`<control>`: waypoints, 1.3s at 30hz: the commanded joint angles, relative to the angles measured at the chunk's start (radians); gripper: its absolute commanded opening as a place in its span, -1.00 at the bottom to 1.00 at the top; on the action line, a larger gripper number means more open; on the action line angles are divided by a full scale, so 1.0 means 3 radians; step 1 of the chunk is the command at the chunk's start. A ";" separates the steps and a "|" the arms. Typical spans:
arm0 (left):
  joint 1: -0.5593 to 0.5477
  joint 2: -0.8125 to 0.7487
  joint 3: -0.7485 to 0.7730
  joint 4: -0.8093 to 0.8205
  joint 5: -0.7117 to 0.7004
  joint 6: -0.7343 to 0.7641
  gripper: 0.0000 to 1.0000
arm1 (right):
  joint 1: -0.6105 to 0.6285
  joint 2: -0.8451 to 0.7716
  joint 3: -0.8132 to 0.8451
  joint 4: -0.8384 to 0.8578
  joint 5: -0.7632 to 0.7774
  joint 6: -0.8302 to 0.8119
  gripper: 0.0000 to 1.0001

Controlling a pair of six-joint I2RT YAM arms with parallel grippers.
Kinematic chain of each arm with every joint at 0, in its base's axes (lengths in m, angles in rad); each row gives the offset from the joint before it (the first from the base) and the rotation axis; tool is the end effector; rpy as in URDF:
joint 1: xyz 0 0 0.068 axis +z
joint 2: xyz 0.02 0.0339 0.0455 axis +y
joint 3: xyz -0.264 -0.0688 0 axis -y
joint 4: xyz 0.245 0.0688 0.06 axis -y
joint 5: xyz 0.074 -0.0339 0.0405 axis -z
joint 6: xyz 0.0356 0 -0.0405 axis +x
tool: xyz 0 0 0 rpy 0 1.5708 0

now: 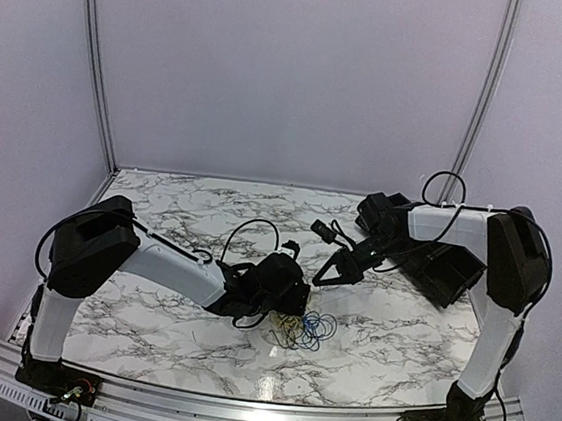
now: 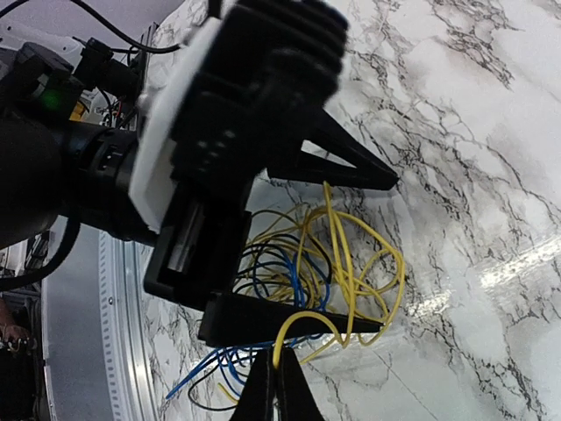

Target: Untangle the cables

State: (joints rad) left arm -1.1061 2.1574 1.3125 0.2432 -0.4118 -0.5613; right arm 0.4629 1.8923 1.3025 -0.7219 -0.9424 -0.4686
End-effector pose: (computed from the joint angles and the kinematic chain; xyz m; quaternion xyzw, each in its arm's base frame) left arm 0.2196 -0.4062 0.1296 0.1413 0.8599 -0.2160 0.4404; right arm 0.3135 0.1886 0.1858 -0.4492 0.7631 0.4498 0.1164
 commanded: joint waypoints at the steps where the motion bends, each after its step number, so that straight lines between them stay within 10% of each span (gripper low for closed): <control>1: 0.0005 0.0052 -0.0038 0.0098 -0.0013 -0.0129 0.67 | 0.0032 -0.0383 0.0258 -0.0284 -0.0103 -0.0186 -1.00; 25: 0.0000 -0.0068 -0.0714 0.0135 -0.0130 -0.0490 0.60 | -0.0325 -0.1242 0.2414 -0.0596 -0.0400 -0.0191 -1.00; 39: -0.0012 -0.0735 -0.1031 0.0252 -0.0224 -0.0233 0.69 | -0.0662 -0.1674 0.0861 0.0261 0.0123 0.0196 -1.00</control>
State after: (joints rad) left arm -1.1061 2.0182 1.0290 0.3683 -0.4808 -0.6754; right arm 0.3023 1.4395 1.6218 -0.7444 -0.9703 -0.4561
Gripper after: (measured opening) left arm 0.838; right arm 0.020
